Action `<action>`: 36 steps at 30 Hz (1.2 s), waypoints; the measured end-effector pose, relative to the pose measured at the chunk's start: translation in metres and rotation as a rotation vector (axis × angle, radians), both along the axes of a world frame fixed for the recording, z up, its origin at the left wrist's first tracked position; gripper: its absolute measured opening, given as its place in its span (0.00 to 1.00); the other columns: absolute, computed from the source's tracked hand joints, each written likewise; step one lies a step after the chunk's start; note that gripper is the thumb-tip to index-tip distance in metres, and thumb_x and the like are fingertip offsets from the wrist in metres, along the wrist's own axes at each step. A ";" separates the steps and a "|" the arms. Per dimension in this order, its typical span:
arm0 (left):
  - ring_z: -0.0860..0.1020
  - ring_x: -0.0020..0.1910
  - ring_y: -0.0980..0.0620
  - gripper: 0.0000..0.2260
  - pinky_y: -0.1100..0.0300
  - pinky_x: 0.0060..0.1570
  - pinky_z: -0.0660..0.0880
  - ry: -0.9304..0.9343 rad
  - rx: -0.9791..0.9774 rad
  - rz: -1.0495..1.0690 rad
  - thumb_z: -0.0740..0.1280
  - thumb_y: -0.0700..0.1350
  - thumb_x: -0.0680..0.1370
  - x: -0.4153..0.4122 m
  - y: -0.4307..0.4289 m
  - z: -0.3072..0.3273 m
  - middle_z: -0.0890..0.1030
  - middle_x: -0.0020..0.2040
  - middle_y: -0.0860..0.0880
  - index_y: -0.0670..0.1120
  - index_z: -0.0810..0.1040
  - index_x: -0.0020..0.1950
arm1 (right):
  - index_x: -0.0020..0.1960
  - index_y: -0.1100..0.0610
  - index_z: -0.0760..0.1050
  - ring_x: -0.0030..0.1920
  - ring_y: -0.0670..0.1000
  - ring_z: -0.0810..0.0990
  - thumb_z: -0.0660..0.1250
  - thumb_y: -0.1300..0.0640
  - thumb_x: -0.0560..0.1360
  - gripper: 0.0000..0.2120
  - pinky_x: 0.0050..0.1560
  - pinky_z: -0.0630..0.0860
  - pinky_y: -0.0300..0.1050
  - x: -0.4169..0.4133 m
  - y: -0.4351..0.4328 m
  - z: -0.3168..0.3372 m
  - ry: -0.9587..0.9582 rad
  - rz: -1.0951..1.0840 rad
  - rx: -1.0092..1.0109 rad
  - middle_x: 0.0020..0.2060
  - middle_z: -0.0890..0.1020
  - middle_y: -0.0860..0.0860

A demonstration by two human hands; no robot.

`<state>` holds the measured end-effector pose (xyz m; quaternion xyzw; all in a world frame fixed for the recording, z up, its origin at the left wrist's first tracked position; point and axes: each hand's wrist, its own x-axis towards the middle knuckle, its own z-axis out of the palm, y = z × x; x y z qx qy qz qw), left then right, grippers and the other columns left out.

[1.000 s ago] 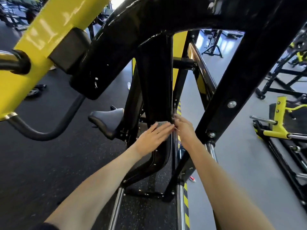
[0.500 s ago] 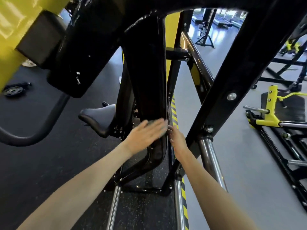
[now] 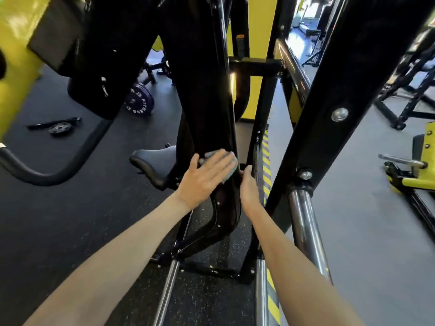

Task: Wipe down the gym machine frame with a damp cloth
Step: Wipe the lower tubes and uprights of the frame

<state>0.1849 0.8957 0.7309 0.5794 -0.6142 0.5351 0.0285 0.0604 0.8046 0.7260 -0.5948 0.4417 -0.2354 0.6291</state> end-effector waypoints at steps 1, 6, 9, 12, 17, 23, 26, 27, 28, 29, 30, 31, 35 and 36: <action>0.68 0.71 0.53 0.19 0.47 0.74 0.38 -0.083 0.125 -0.027 0.54 0.37 0.82 0.001 0.003 -0.011 0.70 0.72 0.51 0.47 0.70 0.71 | 0.64 0.55 0.77 0.63 0.51 0.75 0.41 0.33 0.79 0.36 0.65 0.69 0.47 0.002 -0.004 -0.002 0.001 0.004 -0.013 0.60 0.79 0.51; 0.63 0.74 0.54 0.21 0.47 0.73 0.37 -0.155 0.052 -0.059 0.57 0.39 0.82 0.016 0.003 -0.003 0.66 0.74 0.52 0.48 0.65 0.75 | 0.69 0.55 0.71 0.68 0.51 0.71 0.42 0.35 0.80 0.33 0.65 0.65 0.43 0.008 -0.005 -0.008 -0.135 -0.030 0.070 0.64 0.74 0.49; 0.61 0.75 0.50 0.20 0.45 0.72 0.37 0.051 -0.251 -0.034 0.58 0.36 0.82 0.009 -0.002 0.000 0.66 0.73 0.50 0.47 0.66 0.74 | 0.74 0.54 0.65 0.69 0.50 0.69 0.45 0.28 0.75 0.40 0.72 0.64 0.49 0.020 -0.003 -0.026 -0.246 -0.079 0.127 0.70 0.70 0.50; 0.63 0.74 0.51 0.22 0.46 0.74 0.40 -0.051 -0.032 -0.069 0.60 0.37 0.80 0.005 0.003 -0.035 0.67 0.74 0.50 0.46 0.64 0.74 | 0.67 0.57 0.72 0.58 0.46 0.74 0.44 0.35 0.80 0.32 0.62 0.69 0.39 0.019 0.003 -0.024 -0.312 -0.132 0.038 0.58 0.76 0.48; 0.67 0.72 0.49 0.25 0.48 0.74 0.41 0.041 -0.207 -0.100 0.53 0.30 0.76 0.016 -0.006 0.011 0.71 0.71 0.46 0.46 0.68 0.71 | 0.65 0.59 0.74 0.59 0.54 0.76 0.42 0.41 0.83 0.31 0.56 0.69 0.43 0.023 0.000 -0.041 -0.307 -0.187 -0.107 0.61 0.78 0.56; 0.64 0.73 0.44 0.25 0.45 0.72 0.48 -0.025 -0.107 -0.059 0.55 0.38 0.72 -0.008 -0.021 -0.022 0.69 0.73 0.43 0.41 0.72 0.69 | 0.65 0.61 0.74 0.62 0.57 0.74 0.45 0.46 0.84 0.27 0.58 0.67 0.45 0.028 -0.005 -0.056 -0.257 -0.202 -0.352 0.63 0.76 0.60; 0.66 0.73 0.46 0.19 0.43 0.72 0.40 -0.210 -0.122 0.022 0.59 0.36 0.73 -0.008 -0.016 0.011 0.74 0.69 0.45 0.43 0.77 0.63 | 0.66 0.60 0.74 0.59 0.56 0.76 0.45 0.44 0.83 0.27 0.64 0.70 0.53 0.030 -0.006 -0.062 -0.295 -0.177 -0.384 0.59 0.79 0.57; 0.65 0.73 0.47 0.18 0.42 0.72 0.37 -0.148 -0.210 0.071 0.61 0.36 0.73 -0.011 -0.017 0.031 0.74 0.68 0.45 0.44 0.78 0.62 | 0.68 0.59 0.72 0.59 0.56 0.75 0.45 0.44 0.83 0.27 0.65 0.68 0.54 0.030 -0.008 -0.063 -0.275 -0.177 -0.395 0.58 0.78 0.56; 0.64 0.74 0.47 0.17 0.41 0.71 0.36 -0.060 -0.274 0.122 0.62 0.36 0.73 -0.015 -0.018 0.045 0.74 0.68 0.45 0.44 0.78 0.61 | 0.69 0.58 0.71 0.59 0.56 0.75 0.44 0.44 0.83 0.27 0.66 0.67 0.54 0.030 -0.009 -0.063 -0.256 -0.179 -0.400 0.57 0.78 0.55; 0.62 0.75 0.47 0.16 0.40 0.71 0.36 0.001 -0.300 0.165 0.61 0.38 0.75 -0.020 -0.021 0.047 0.74 0.68 0.46 0.44 0.78 0.61 | 0.69 0.58 0.71 0.61 0.57 0.74 0.44 0.44 0.83 0.27 0.66 0.67 0.53 0.030 -0.010 -0.064 -0.235 -0.173 -0.405 0.59 0.78 0.56; 0.61 0.75 0.47 0.14 0.38 0.71 0.38 -0.005 -0.275 0.193 0.60 0.41 0.76 -0.025 -0.027 0.041 0.76 0.66 0.46 0.44 0.78 0.59 | 0.68 0.57 0.72 0.62 0.58 0.74 0.44 0.44 0.83 0.27 0.66 0.67 0.53 0.029 -0.010 -0.064 -0.230 -0.170 -0.424 0.61 0.77 0.56; 0.63 0.74 0.47 0.13 0.38 0.72 0.41 -0.038 -0.194 0.209 0.60 0.44 0.76 -0.032 -0.034 0.027 0.78 0.62 0.47 0.45 0.79 0.57 | 0.65 0.57 0.74 0.62 0.59 0.75 0.46 0.45 0.83 0.25 0.65 0.68 0.55 0.030 -0.012 -0.066 -0.234 -0.166 -0.447 0.61 0.78 0.57; 0.74 0.60 0.51 0.12 0.42 0.73 0.38 -0.115 0.150 0.238 0.57 0.46 0.77 -0.055 -0.041 -0.006 0.77 0.46 0.51 0.46 0.78 0.43 | 0.56 0.55 0.76 0.60 0.62 0.75 0.50 0.50 0.82 0.18 0.62 0.72 0.60 0.030 -0.012 -0.069 -0.276 -0.159 -0.545 0.59 0.79 0.59; 0.73 0.60 0.51 0.11 0.43 0.72 0.34 -0.075 0.130 0.229 0.56 0.46 0.78 -0.058 -0.040 0.008 0.76 0.45 0.51 0.46 0.76 0.41 | 0.62 0.57 0.74 0.63 0.62 0.73 0.48 0.49 0.83 0.21 0.64 0.70 0.59 0.029 -0.012 -0.069 -0.264 -0.174 -0.535 0.62 0.77 0.59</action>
